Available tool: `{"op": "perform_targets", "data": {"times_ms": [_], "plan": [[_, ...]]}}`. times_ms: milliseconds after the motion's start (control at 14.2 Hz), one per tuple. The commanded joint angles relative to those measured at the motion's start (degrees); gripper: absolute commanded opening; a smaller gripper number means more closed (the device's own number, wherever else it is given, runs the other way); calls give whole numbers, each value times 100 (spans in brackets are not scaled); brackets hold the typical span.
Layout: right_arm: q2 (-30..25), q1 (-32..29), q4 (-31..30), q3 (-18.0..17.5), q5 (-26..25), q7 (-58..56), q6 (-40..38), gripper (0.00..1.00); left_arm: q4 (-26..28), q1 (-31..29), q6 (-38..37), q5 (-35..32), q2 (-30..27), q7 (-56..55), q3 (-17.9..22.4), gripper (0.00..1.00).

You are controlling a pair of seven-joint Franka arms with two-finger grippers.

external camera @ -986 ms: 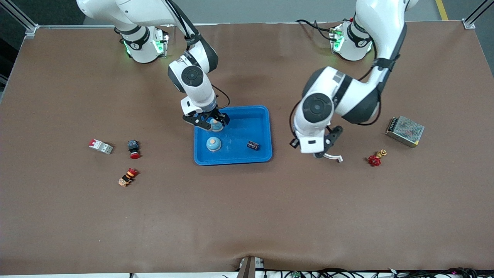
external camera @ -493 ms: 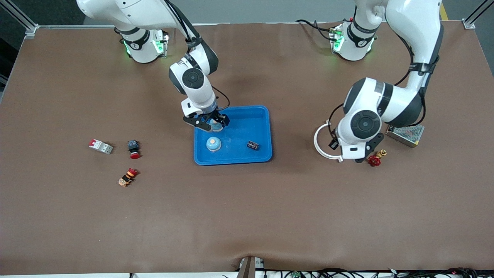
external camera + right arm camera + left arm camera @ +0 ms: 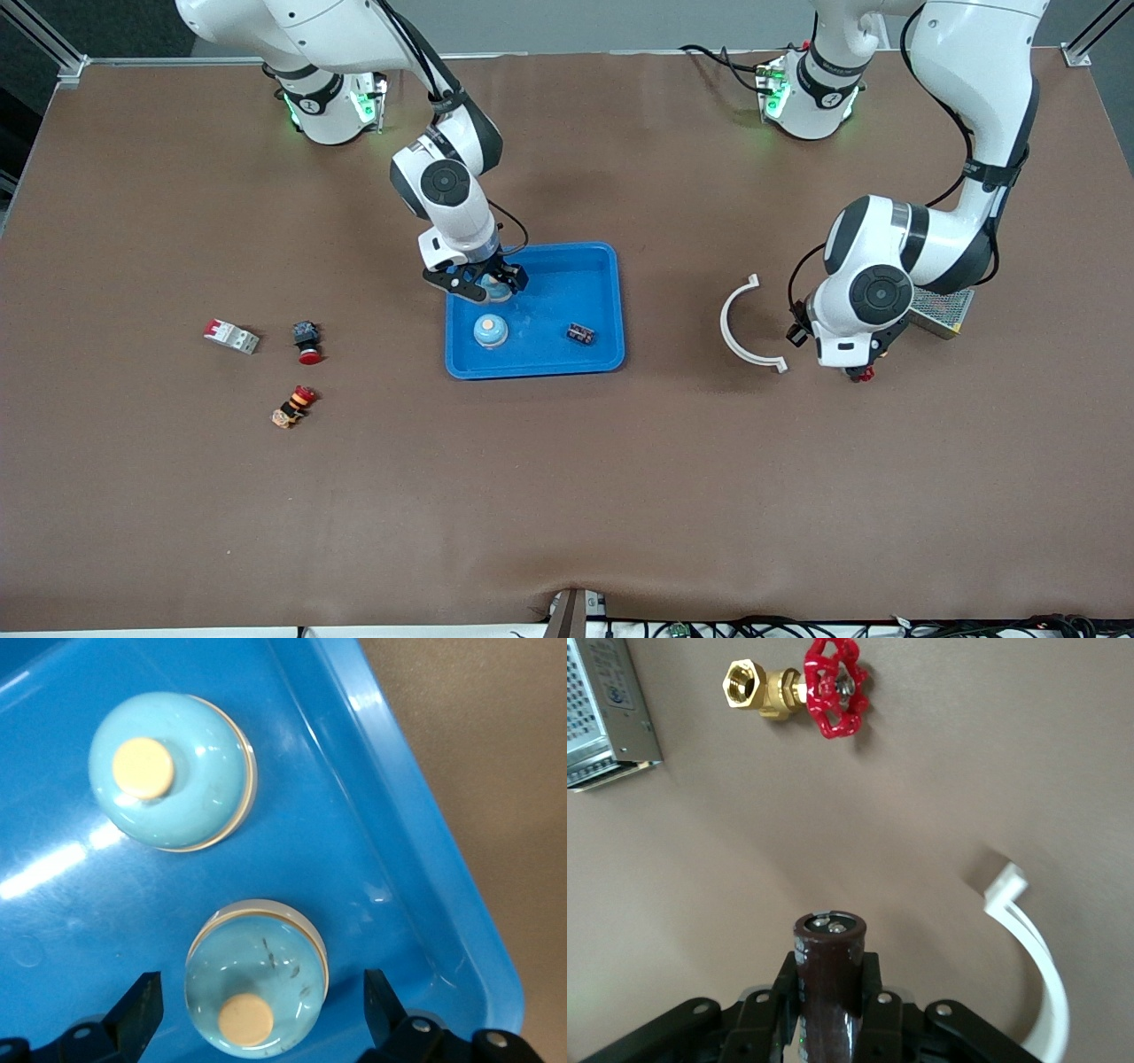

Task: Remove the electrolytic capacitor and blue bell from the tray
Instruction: 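Grasp a light-blue bell in the tray with the right gripper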

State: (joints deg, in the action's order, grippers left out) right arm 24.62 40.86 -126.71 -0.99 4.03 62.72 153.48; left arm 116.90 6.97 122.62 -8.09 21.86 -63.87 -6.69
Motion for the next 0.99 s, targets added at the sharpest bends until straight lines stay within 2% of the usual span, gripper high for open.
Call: {"op": "perform_targets", "data": {"times_ms": [0,141,211,352,493,564,916], "plan": [[43,132,-3,64,-60,162,77,68,508,-108,560,-114,-164,24,-60,0],[43,132,15,63,-60,240,68,20,562,-161,684,-114,-77,-12,-60,0],[69,132,32,72,-60,311,68,0,579,-187,780,-114,2,-29,-60,0],[78,132,59,64,-60,425,68,0,579,-188,895,-105,108,-56,-60,0],[69,106,181,72,-52,434,-37,0,553,-179,965,-105,204,-64,-60,12],[60,71,243,72,-43,426,-186,0,562,-170,1000,-105,222,-73,-60,13],[7,1,1226,133,-69,347,-2003,0,588,-170,1027,-114,258,-91,-51,14]]}}
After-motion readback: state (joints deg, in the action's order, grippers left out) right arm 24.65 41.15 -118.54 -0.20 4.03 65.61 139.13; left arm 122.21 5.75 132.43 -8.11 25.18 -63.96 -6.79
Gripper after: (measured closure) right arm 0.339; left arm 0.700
